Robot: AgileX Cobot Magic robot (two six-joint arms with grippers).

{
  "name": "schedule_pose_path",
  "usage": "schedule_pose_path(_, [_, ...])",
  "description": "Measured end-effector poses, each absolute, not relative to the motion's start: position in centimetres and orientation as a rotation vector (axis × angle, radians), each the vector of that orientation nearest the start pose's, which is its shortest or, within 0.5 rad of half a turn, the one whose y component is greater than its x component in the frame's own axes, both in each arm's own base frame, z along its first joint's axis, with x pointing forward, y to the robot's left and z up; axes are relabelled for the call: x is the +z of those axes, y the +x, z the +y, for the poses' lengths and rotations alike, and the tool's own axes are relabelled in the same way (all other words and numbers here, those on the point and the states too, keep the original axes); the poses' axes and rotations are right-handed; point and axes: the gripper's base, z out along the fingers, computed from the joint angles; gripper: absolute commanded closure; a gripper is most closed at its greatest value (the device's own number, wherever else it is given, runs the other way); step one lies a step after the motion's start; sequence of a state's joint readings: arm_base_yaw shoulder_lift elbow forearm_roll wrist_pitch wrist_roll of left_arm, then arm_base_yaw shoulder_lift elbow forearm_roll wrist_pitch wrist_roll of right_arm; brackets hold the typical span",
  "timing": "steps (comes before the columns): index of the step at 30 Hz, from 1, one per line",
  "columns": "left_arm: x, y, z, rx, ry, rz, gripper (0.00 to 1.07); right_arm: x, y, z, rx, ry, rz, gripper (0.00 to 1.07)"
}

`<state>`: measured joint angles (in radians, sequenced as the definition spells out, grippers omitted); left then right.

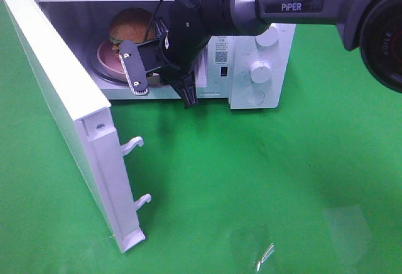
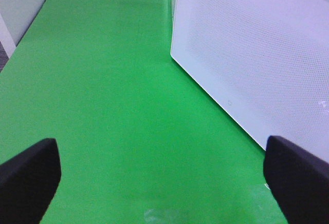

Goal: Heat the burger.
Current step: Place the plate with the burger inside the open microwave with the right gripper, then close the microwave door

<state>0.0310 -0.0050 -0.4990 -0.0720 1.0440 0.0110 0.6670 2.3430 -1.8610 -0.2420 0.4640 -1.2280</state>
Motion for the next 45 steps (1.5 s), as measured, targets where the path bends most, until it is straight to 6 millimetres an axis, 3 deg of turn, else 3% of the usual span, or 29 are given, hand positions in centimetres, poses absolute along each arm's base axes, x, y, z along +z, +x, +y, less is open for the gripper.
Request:
schedule_pose_path(3, [27.8,-0.5,-0.6,-0.059,-0.017,2.022,0.07,15.6,41.9,31.8,-0.478,-2.108,1.254,0.88])
schedule_pose_path(4, [27.8,-0.5,-0.6,-0.059,-0.017,2.022,0.07,15.9,41.9,31.9,-0.479,-2.096,1.247,0.78])
schedule_pose_path(7, [27.8,-0.5,-0.6,-0.059,-0.017,2.022,0.07,16.2,42.0,31.9,-0.483,-2.089,1.243,0.7])
schedule_pose_path(25, [27.8,-0.5,-0.6,-0.059,-0.017,2.022,0.07,17.7,41.1,31.3,-0.422,-2.031,1.401,0.66])
schedule_pose_path(34, [27.8,-0.5,-0.6,-0.059,-0.017,2.022,0.07,18.6,38.1,30.1,-0.388,-2.042,1.384,0.65])
schedule_pose_path(42, [27.8,-0.5,-0.6,-0.059,-0.017,2.022,0.07,19.2,35.4,28.0,-0.356,-2.028,1.421,0.48])
schedule_pose_path(45, [27.8,-0.5,-0.6,-0.059,-0.017,2.022,0.07,19.5,34.9,27.6,-0.347,-2.015,1.436,0.47])
